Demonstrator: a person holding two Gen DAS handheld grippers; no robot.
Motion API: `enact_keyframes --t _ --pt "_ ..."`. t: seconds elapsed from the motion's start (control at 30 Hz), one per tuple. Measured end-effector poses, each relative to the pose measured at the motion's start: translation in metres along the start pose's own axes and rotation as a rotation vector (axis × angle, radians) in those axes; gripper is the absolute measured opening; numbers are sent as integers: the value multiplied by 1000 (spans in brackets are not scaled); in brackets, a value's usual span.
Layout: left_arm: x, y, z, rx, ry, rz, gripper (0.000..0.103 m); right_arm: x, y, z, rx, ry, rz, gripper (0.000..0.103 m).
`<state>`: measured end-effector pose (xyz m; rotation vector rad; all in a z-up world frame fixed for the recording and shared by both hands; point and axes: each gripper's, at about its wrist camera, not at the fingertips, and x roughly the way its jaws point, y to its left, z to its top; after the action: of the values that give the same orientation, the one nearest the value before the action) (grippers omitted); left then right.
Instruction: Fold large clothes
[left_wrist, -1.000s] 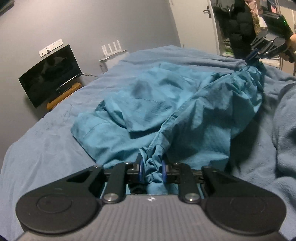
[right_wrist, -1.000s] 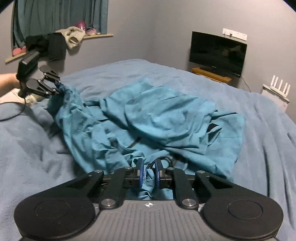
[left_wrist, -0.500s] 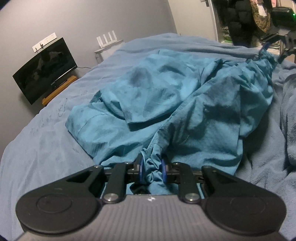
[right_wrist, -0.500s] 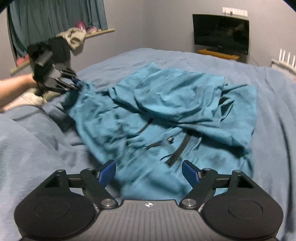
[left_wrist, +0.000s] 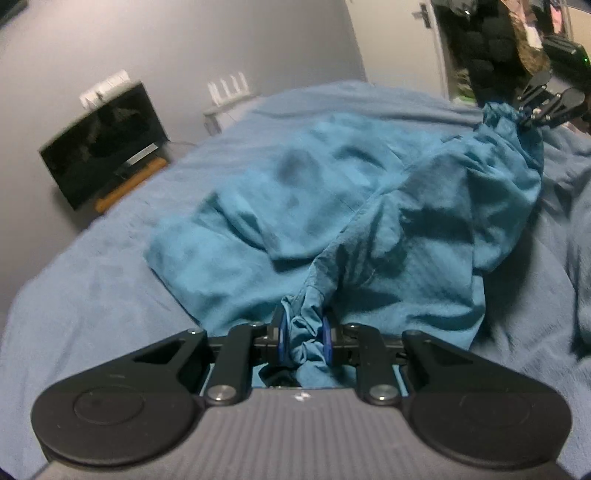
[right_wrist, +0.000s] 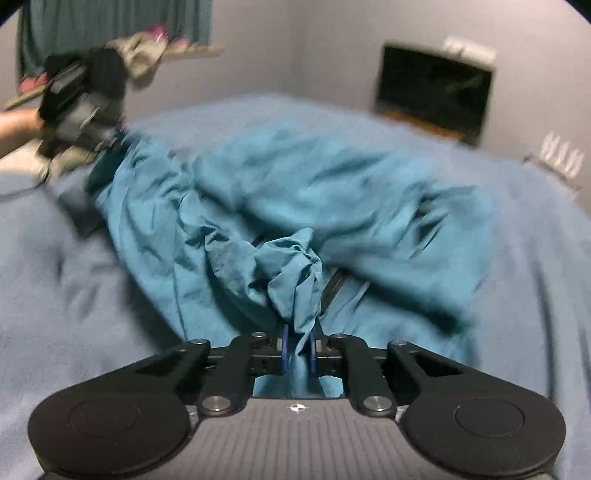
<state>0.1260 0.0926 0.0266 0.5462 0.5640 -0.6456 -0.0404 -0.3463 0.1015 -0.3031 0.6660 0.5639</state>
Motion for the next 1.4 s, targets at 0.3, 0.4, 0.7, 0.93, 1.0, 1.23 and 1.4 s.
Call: enact_keyframes --t 0.3,0.4,0.7,0.93,1.0,1.23,1.4 --pt "45 60 71 62 -9 140 15 7 -43 80 7 -220 -241 8" --pt "79 85 100 79 5 197 15 37 -63 109 6 -226 -335 8" --pt "201 137 152 104 130 282 15 137 -142 152 128 -181 -497 8" --pt "281 139 136 91 234 288 14 235 -164 144 144 -15 -592 9" --pt "294 141 126 81 253 279 15 255 -173 136 169 24 -609 9" --pt "318 131 106 122 265 309 29 305 -186 113 212 114 -633 19" --pt "306 139 97 102 271 404 86 297 -177 111 166 91 -665 60"
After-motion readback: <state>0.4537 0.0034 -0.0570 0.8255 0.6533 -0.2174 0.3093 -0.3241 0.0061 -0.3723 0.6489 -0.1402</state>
